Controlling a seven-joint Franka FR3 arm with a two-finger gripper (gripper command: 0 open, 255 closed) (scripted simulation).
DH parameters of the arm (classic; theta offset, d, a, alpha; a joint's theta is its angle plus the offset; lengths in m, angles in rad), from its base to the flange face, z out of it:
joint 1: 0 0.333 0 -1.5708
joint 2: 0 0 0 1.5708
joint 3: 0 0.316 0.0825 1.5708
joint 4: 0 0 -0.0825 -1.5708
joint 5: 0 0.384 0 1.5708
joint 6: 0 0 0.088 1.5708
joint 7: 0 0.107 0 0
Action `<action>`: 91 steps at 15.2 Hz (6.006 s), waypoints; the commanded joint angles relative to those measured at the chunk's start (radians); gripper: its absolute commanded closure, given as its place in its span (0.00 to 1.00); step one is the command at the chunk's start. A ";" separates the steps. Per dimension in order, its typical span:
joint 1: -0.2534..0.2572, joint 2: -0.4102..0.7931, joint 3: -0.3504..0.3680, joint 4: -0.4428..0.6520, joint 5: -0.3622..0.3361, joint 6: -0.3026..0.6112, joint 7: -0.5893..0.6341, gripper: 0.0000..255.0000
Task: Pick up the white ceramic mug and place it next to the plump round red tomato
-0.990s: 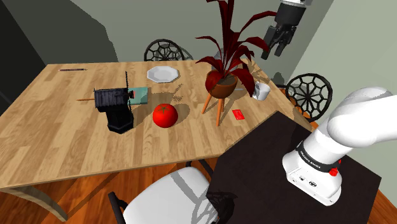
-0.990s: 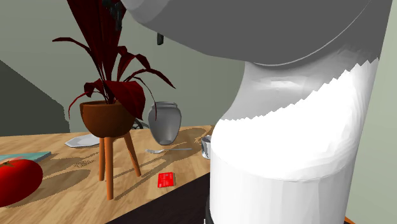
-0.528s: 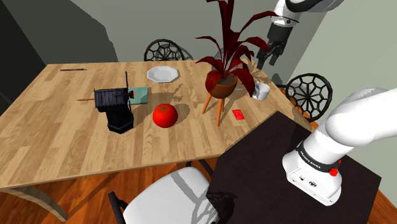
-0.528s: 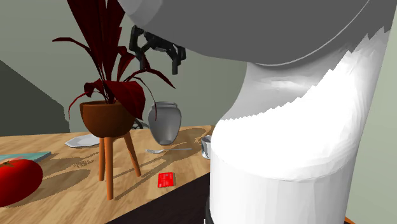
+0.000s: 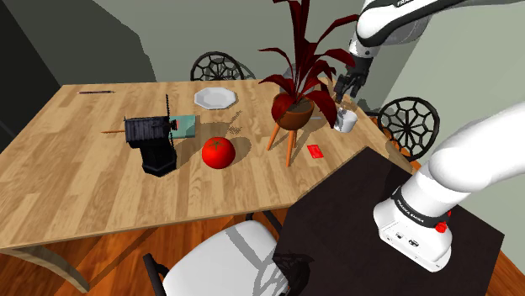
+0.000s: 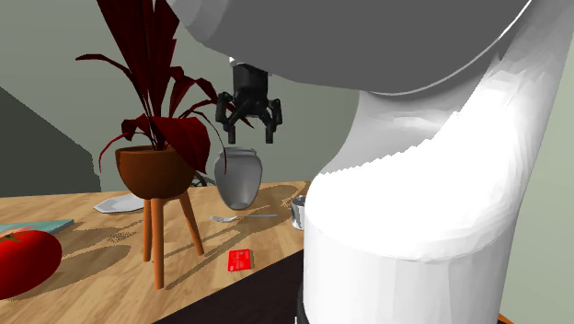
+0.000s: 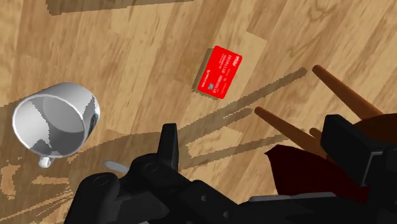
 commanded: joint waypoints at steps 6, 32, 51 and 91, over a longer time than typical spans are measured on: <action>-0.031 0.252 -0.070 0.061 -0.002 0.187 -0.093 0.00; -0.199 0.919 -0.054 0.409 0.175 0.493 -0.336 0.00; -0.182 0.855 -0.075 0.393 0.154 0.445 -0.325 1.00; 0.013 0.430 -0.067 0.305 -0.019 0.109 -0.016 1.00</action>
